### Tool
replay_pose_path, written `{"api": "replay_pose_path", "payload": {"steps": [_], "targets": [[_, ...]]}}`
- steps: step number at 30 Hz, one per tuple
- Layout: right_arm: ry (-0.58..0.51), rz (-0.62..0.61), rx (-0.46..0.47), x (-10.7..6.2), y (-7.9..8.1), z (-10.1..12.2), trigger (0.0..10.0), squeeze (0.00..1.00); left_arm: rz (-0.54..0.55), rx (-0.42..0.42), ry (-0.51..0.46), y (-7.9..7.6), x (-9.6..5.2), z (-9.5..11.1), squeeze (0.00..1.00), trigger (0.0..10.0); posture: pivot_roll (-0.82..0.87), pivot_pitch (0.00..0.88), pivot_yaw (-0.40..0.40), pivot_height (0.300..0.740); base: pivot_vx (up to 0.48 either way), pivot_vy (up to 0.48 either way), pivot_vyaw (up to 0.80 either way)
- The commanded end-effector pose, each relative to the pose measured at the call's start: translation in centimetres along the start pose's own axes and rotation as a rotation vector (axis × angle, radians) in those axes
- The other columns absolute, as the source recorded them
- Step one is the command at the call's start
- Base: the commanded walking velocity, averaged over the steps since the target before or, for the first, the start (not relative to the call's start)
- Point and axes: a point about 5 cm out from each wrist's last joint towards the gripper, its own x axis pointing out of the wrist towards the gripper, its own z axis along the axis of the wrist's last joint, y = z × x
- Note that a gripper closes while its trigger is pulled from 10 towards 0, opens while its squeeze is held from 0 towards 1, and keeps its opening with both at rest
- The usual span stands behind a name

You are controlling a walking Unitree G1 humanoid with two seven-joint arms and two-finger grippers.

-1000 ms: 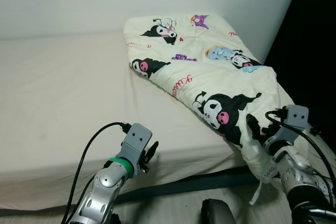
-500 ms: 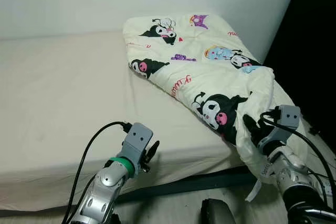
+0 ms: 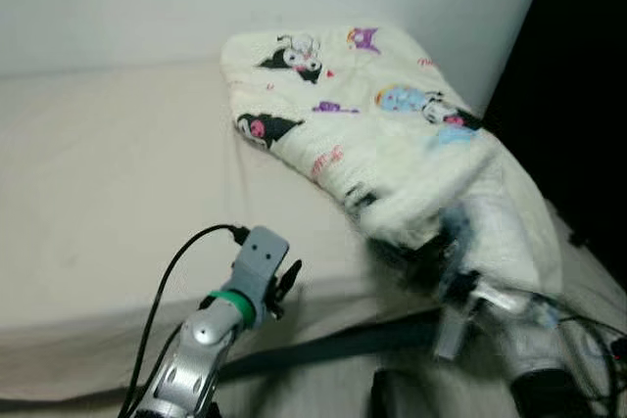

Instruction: Clean up the room

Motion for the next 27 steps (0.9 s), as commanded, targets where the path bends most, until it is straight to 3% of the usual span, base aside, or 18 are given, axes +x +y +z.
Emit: {"api": "replay_pose_path", "payload": {"steps": [1,3,5,8,9,14,15,16,17,19,20,21,22,23,25,27], "targets": [[0.077,0.263,0.007,1.1,4.0,-1.0,10.0,0.0,0.002,-0.009,0.025,0.3,-0.2,-0.5,0.0,10.0,-0.13,0.089,0.084,0.56,0.0,0.0,0.0],[0.153,0.362,0.011,0.3,6.2,-2.3,10.0,0.0,0.005,-0.01,0.023,0.4,-0.2,-0.4,0.0,10.0,-0.14,0.092,0.081,0.56,0.0,0.0,0.0],[0.207,0.401,0.034,-1.0,7.5,-3.3,10.0,0.0,0.007,-0.01,0.024,0.5,-0.3,-0.5,0.0,10.0,-0.14,0.095,0.078,0.56,0.0,0.0,0.0],[0.236,0.409,0.058,-1.9,8.0,-3.9,10.0,0.0,0.009,-0.011,0.025,0.6,-0.3,-0.6,0.0,10.0,-0.14,0.096,0.078,0.56,0.0,0.0,0.0],[0.27,0.4,0.081,-3.7,8.7,-4.6,10.0,0.0,0.011,-0.009,0.028,0.6,-0.4,-0.7,0.0,10.0,-0.15,0.1,0.076,0.56,0.0,0.0,0.0],[0.249,0.328,0.087,-4.6,8.5,-4.0,10.0,0.0,0.011,-0.009,0.032,0.6,-0.5,-0.8,0.0,10.0,-0.16,0.1,0.079,0.56,0.0,0.0,0.0],[0.192,0.229,0.045,-4.3,7.3,-2.7,10.0,0.0,0.007,-0.01,0.033,0.4,-0.4,-0.8,0.0,10.0,-0.16,0.102,0.079,0.56,0.0,0.0,0.0],[0.088,0.049,-0.02,-3.9,5.2,-0.3,10.0,0.0,0.001,-0.011,0.033,0.2,-0.4,-0.8,0.0,10.0,-0.16,0.103,0.081,0.56,0.0,0.0,0.0],[0.088,0.049,-0.02,-3.9,5.2,-0.3,10.0,0.0,0.001,-0.011,0.033,0.2,-0.4,-0.8,0.0,10.0,-0.16,0.103,0.081,0.56,0.0,0.0,0.0],[-0.073,-0.178,-0.093,-4.0,2.5,2.9,10.0,0.0,-0.002,-0.012,0.032,0.0,-0.3,-0.8,0.0,10.0,-0.16,0.103,0.085,0.56,0.0,0.0,0.0],[-0.073,-0.178,-0.093,-4.0,2.5,2.9,10.0,0.0,-0.002,-0.012,0.032,0.0,-0.3,-0.8,0.0,10.0,-0.16,0.103,0.085,0.56,0.0,0.0,0.0],[-0.171,-0.284,-0.109,-4.6,1.3,4.8,10.0,0.0,-0.003,-0.011,0.032,0.0,-0.4,-0.8,0.0,10.0,-0.16,0.102,0.087,0.56,0.0,0.0,0.0],[-0.239,-0.334,-0.116,-5.2,0.9,6.1,10.0,0.0,0.002,-0.007,0.031,0.0,-0.4,-0.8,0.0,10.0,-0.15,0.102,0.09,0.56,0.0,0.0,0.0],[-0.239,-0.334,-0.116,-5.2,0.9,6.1,10.0,0.0,0.002,-0.007,0.031,0.0,-0.4,-0.8,0.0,10.0,-0.15,0.102,0.09,0.56,0.0,0.0,0.0],[-0.366,-0.312,-0.07,-6.4,1.5,7.9,10.0,0.0,0.12,0.039,0.013,1.3,-0.3,-0.5,0.0,10.0,-0.16,0.102,0.093,0.56,0.0,0.0,0.0],[-0.392,-0.296,-0.054,-6.7,1.8,8.2,10.0,0.0,0.182,0.059,0.002,2.0,-0.3,-0.3,0.0,10.0,-0.16,0.102,0.093,0.56,0.0,0.0,0.0]]}}
